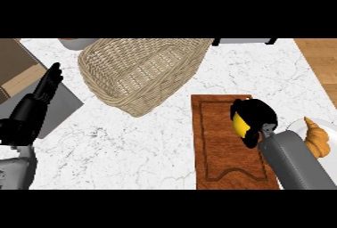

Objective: Pick the lemon from the cutting board and place it in the basket

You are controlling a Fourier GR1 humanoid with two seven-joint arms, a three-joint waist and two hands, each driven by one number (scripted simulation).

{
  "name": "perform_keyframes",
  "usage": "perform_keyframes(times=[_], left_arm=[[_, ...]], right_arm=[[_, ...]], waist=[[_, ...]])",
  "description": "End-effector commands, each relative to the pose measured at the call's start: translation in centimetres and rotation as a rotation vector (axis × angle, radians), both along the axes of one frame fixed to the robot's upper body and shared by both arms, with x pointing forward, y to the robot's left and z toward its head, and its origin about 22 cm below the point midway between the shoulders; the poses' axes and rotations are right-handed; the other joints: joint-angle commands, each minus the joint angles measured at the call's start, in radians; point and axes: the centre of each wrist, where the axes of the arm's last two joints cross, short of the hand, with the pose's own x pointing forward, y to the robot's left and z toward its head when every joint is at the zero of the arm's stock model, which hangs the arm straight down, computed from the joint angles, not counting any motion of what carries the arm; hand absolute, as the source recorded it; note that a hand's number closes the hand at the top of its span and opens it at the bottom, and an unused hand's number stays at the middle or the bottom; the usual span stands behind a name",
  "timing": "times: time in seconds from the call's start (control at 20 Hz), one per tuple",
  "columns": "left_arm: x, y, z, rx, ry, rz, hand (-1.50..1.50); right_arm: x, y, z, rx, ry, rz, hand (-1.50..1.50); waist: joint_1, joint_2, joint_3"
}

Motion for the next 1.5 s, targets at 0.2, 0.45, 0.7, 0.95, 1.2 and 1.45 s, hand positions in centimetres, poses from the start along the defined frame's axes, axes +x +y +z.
perform_keyframes(times=[0.2,0.45,0.7,0.95,1.2,1.45], left_arm=[[-1.1,0.9,-0.8,0.005,0.021,0.044,0.0],[-1.2,0.2,-0.4,-0.003,0.005,0.005,0.0],[-0.6,0.3,-0.3,-0.003,0.014,-0.003,0.0],[0.2,-0.5,0.0,0.003,-0.007,-0.035,0.0],[0.9,-1.3,1.4,-0.008,-0.015,-0.085,0.0],[0.8,-1.8,0.1,0.005,-0.015,-0.073,0.0]], right_arm=[[-2.4,-3.8,-0.7,-0.082,-0.245,-0.804,1.5],[-3.4,1.4,5.1,0.056,-0.614,-0.959,1.5],[-5.2,5.8,13.0,0.404,-0.987,-0.908,1.5],[-7.8,9.5,20.0,0.513,-1.124,-0.811,1.5],[-5.7,14.1,25.7,0.536,-1.145,-0.712,1.5],[-3.0,16.4,30.1,0.605,-1.058,-0.694,1.5]], waist=[[-0.06,-0.006,0.002],[-0.017,-0.004,0.002],[0.006,0.003,0.004],[0.03,0.016,0.003],[0.057,0.023,0.003],[0.068,0.026,0.003]])
